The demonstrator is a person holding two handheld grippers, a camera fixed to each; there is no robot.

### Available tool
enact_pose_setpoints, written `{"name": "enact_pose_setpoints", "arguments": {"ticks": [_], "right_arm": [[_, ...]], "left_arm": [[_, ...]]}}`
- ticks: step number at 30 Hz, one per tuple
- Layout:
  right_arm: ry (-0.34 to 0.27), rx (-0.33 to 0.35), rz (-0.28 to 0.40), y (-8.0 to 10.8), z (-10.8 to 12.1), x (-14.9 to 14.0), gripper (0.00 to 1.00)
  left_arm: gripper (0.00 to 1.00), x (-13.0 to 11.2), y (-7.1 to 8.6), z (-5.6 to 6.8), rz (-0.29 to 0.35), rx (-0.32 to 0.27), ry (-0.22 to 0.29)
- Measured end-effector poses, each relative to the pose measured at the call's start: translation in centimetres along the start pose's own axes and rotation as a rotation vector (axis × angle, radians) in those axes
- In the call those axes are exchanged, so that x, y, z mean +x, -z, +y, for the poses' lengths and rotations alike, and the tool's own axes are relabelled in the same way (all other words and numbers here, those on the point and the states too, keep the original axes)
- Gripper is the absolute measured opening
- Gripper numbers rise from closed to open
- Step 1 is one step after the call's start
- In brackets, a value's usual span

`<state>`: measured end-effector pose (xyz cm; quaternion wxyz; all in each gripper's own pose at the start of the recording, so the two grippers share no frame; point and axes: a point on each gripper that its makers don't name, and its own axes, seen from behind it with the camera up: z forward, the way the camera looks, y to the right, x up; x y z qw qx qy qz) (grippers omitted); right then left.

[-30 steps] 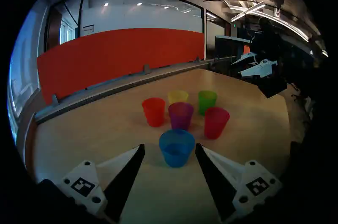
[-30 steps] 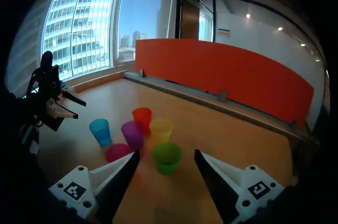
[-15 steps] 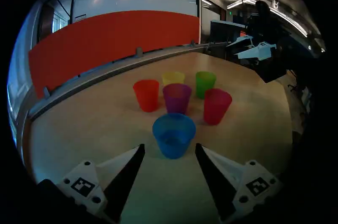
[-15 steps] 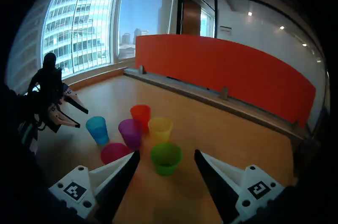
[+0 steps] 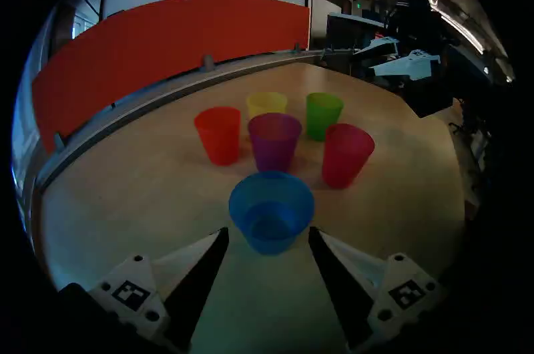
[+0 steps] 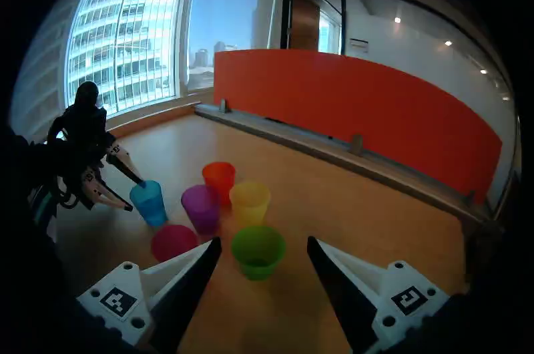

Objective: Pour water

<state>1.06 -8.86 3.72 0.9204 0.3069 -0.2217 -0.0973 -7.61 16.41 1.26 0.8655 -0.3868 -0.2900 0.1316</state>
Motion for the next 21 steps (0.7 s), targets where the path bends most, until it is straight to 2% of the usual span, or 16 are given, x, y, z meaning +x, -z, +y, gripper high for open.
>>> {"name": "enact_pose_setpoints", "arguments": {"ticks": [11, 21], "right_arm": [[-0.009, 0.004, -0.009, -0.6, 0.6, -0.4, 1.0], [-0.007, 0.008, -0.018, -1.0, 0.5, -0.7, 1.0]], "left_arm": [[0.88, 0.3, -2.1, 0.3, -0.024, -0.021, -0.009], [0.88, 0.9, -3.2, 0.2, -0.012, -0.033, -0.006]]}}
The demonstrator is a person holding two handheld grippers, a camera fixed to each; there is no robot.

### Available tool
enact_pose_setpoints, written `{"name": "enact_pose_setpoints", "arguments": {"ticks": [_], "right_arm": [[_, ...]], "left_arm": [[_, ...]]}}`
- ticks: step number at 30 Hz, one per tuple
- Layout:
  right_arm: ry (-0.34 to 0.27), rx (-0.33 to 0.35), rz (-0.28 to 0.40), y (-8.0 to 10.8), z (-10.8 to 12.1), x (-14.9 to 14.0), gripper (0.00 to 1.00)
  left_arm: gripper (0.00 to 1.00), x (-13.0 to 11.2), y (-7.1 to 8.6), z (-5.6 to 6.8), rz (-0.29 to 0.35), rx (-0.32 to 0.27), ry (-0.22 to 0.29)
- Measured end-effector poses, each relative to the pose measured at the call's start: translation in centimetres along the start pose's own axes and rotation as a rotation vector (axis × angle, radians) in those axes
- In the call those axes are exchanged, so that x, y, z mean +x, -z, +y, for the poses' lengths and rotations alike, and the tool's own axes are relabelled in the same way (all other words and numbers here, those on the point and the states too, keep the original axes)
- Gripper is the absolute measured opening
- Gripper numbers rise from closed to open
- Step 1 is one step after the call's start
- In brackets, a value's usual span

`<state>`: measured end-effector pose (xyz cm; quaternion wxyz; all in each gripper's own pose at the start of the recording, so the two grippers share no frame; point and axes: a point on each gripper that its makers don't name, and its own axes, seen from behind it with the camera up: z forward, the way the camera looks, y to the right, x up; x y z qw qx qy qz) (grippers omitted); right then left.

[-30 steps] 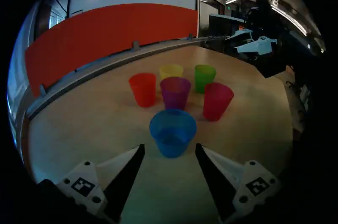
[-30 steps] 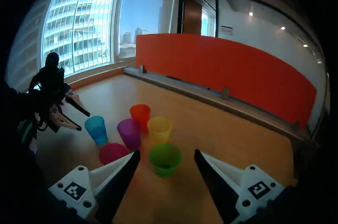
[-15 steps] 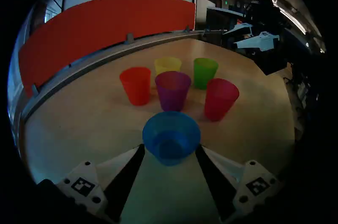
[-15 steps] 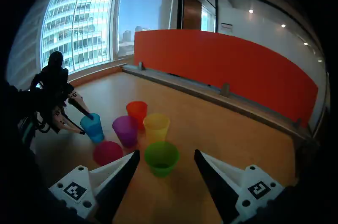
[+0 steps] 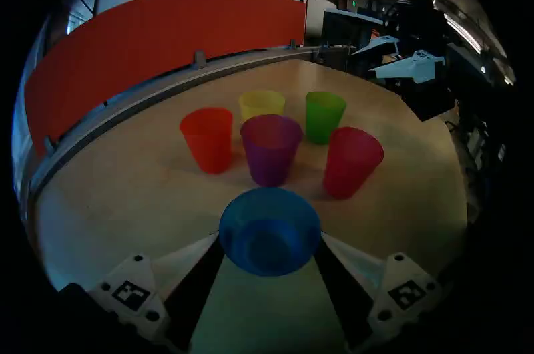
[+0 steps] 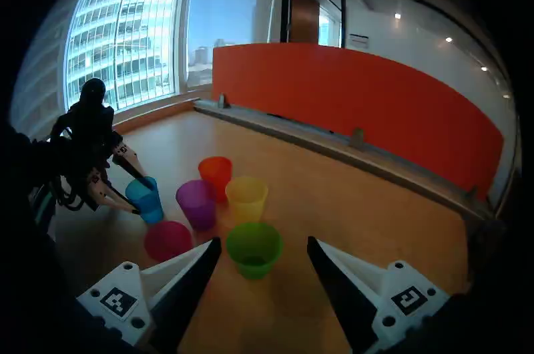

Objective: Pour water

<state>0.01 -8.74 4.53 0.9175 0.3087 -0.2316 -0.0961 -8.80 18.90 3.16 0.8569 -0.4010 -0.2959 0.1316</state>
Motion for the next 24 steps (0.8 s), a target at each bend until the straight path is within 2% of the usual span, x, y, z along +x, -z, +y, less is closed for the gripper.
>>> {"name": "enact_pose_setpoints", "arguments": {"ticks": [14, 24], "right_arm": [[0.003, 0.001, -0.011, -0.5, 0.1, -0.4, 1.0], [0.0, 0.005, -0.028, -1.2, 0.0, -1.5, 1.0]], "left_arm": [[0.87, 0.2, -0.4, 0.0, 0.009, 0.007, -0.001], [0.87, 0.8, 0.1, -0.1, 0.034, 0.007, 0.001]]}}
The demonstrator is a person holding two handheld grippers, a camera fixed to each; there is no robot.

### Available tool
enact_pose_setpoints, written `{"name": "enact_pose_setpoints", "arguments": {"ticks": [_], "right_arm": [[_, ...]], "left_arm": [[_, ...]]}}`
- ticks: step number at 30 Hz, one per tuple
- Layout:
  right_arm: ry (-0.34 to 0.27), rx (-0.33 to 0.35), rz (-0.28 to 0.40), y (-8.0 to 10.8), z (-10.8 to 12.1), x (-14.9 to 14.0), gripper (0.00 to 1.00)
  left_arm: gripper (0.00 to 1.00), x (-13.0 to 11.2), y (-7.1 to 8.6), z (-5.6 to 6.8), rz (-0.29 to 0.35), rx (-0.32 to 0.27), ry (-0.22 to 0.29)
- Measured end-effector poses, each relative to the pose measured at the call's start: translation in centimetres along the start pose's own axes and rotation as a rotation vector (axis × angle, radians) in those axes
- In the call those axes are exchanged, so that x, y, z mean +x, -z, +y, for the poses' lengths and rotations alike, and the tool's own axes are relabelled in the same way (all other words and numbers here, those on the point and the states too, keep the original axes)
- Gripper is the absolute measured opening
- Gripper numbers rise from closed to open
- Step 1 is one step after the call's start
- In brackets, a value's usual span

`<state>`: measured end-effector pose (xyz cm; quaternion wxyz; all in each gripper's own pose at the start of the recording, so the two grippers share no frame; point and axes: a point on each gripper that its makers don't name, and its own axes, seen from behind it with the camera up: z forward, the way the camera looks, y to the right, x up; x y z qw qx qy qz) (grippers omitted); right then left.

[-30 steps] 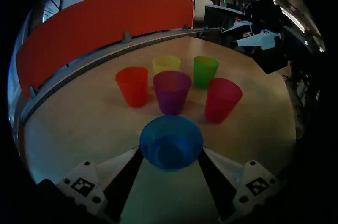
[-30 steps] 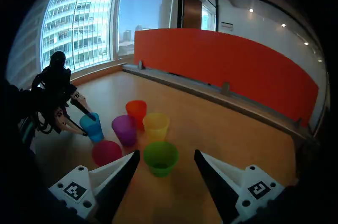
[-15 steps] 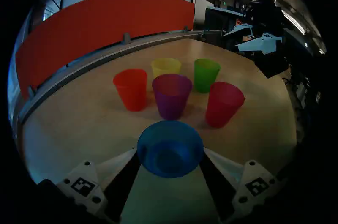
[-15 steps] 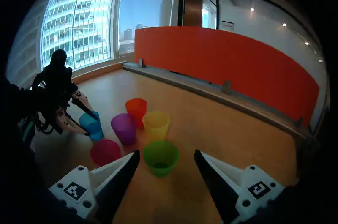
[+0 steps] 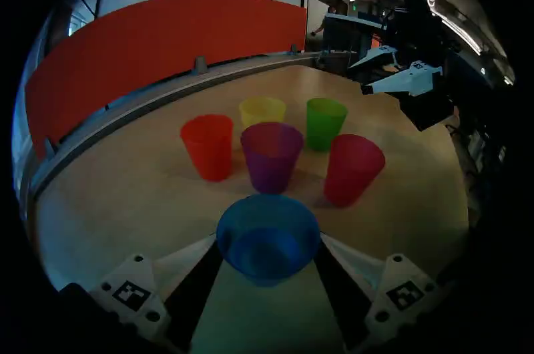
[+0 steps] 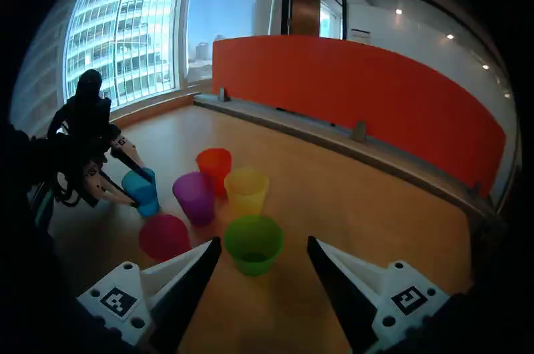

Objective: Pour water

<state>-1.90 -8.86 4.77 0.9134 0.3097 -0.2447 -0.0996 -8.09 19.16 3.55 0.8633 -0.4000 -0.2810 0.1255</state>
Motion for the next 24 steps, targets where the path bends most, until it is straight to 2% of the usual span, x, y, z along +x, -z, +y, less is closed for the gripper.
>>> {"name": "enact_pose_setpoints", "arguments": {"ticks": [8, 15, 24], "right_arm": [[0.005, 0.004, -0.02, -1.1, -0.2, -1.3, 1.0], [0.01, 0.005, -0.042, -2.2, -0.4, -2.6, 1.0], [0.01, 0.012, -0.074, -3.8, -0.8, -4.5, 1.0]], "left_arm": [[0.86, 2.4, 1.1, -0.6, 0.071, 0.019, 0.0], [0.86, 4.3, 2.3, -1.1, 0.129, 0.031, 0.029], [0.86, 5.8, 3.8, -1.9, 0.178, 0.059, 0.035]]}}
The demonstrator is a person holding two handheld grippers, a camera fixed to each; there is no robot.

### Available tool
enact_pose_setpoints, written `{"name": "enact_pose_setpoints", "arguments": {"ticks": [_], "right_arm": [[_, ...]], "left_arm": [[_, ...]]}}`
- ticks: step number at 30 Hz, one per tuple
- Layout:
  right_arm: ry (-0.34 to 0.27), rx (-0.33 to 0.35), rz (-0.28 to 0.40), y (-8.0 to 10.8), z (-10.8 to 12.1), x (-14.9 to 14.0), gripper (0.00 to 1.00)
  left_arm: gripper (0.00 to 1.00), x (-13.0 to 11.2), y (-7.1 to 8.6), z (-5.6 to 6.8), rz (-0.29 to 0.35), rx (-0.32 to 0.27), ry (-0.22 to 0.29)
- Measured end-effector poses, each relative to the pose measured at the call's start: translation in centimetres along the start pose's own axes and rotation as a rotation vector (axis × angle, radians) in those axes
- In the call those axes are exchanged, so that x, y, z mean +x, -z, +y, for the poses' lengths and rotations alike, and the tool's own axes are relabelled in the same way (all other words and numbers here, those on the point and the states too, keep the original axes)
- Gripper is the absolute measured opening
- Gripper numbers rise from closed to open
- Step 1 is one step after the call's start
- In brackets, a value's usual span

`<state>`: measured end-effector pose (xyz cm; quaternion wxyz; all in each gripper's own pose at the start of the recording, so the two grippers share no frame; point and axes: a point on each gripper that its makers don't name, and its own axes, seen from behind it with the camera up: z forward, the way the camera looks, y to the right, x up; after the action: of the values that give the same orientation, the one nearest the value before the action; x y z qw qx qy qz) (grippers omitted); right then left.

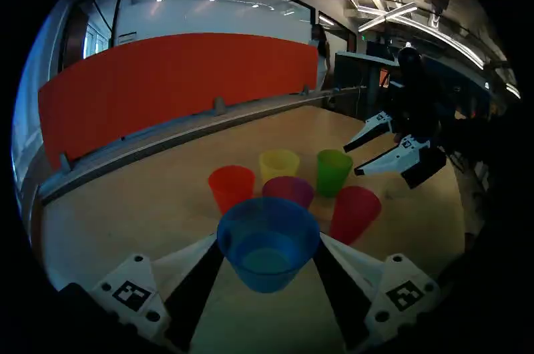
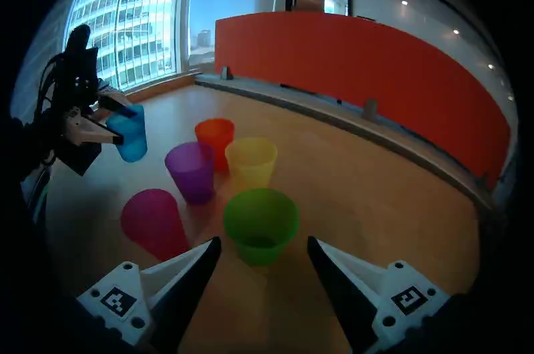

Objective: Pour water

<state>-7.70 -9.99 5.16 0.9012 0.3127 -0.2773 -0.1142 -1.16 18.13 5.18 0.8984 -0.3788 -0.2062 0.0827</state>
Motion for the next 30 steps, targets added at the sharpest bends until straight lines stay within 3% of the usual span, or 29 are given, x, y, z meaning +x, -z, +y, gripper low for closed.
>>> {"name": "enact_pose_setpoints", "arguments": {"ticks": [9, 30], "right_arm": [[0.007, 0.006, -0.02, -1.7, -0.4, -0.8, 1.0], [0.011, 0.001, -0.004, -4.7, -0.1, 0.6, 0.97]], "left_arm": [[0.86, 0.6, 0.7, -0.2, 0.018, 0.009, 0.002], [0.86, 0.6, 1.6, -1.3, 0.03, 0.034, 0.009]]}}
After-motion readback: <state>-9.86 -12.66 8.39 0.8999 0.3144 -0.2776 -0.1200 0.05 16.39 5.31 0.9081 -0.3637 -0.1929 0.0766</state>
